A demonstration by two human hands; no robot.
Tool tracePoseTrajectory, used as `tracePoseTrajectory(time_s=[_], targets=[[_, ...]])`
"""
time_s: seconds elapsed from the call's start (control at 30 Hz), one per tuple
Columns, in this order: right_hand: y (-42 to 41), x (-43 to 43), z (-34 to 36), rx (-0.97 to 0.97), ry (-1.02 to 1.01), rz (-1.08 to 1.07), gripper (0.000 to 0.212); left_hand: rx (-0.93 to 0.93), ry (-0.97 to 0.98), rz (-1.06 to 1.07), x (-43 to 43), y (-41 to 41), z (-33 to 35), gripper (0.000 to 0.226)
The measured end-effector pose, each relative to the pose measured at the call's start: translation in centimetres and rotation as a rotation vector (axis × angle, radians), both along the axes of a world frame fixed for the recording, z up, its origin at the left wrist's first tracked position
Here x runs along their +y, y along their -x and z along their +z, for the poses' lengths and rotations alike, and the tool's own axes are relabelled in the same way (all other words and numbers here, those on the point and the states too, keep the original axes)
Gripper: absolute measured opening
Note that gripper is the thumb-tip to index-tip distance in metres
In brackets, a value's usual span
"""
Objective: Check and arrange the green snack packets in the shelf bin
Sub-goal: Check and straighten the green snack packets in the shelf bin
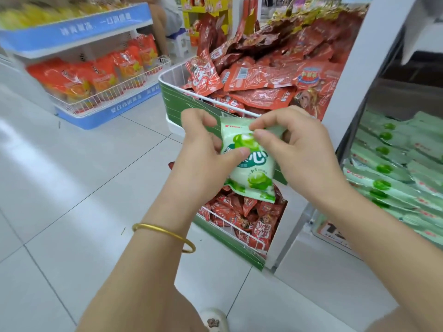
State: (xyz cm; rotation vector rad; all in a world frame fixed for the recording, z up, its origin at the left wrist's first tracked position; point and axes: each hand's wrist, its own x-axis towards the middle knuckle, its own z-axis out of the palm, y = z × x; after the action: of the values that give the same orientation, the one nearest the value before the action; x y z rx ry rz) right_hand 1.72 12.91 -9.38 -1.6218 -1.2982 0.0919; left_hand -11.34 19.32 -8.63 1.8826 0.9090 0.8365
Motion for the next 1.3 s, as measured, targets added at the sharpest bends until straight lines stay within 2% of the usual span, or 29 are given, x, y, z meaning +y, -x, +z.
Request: tracePoseTrajectory(time_s=[0.13,0.27,0.7,0.8,0.87,1.1,1.17,1.23,1.3], targets=[[-0.8,-2.8,0.3,-0.022,0.003,-0.054,0.019,0.082,-0.131,-0.127,-1.8,-1.0,0.5,0.028],[-2.0,-6.7,1.5,0.023,-0.019,-0.169,0.023,0.102,-0.187,-0.242,-4.1,-3.2,1.9,0.025],[-8.1,-20.4,4.5,0.021,0.034,-0.530,0.005,0.149,-0.290,-0.572,-15.9,-14.2,3.7,0.066],[-9.4,-22.4,4.8,0.102,0.023,-0.535,0.014,0.132,-0.290,-0.632,-17.5,-16.3,3.5,0.069],[-10.1,-23.4,4.9,0.186,0.001,-0.520,0.025,0.139,-0.266,-0.666,-18.1,-17.7,3.4,0.066],[-11.3,-25.9,5.6,0.427,-0.045,-0.426,0.031,0.107,0.018,-0.831,-18.6,-20.7,3.0,0.049],[-11.9,-26.8,5.4,0.296,0.002,-0.460,0.036,0.070,0.087,-0.889,-18.8,-21.3,2.9,0.040],[-12.7,-27.5,4.9,0.082,0.080,-0.559,0.029,0.012,0.164,-0.958,-19.2,-21.7,2.8,0.026],[-13.4,-28.1,4.7,-0.015,0.125,-0.614,0.023,-0.026,0.252,-1.018,-19.5,-22.1,2.7,0.023]])
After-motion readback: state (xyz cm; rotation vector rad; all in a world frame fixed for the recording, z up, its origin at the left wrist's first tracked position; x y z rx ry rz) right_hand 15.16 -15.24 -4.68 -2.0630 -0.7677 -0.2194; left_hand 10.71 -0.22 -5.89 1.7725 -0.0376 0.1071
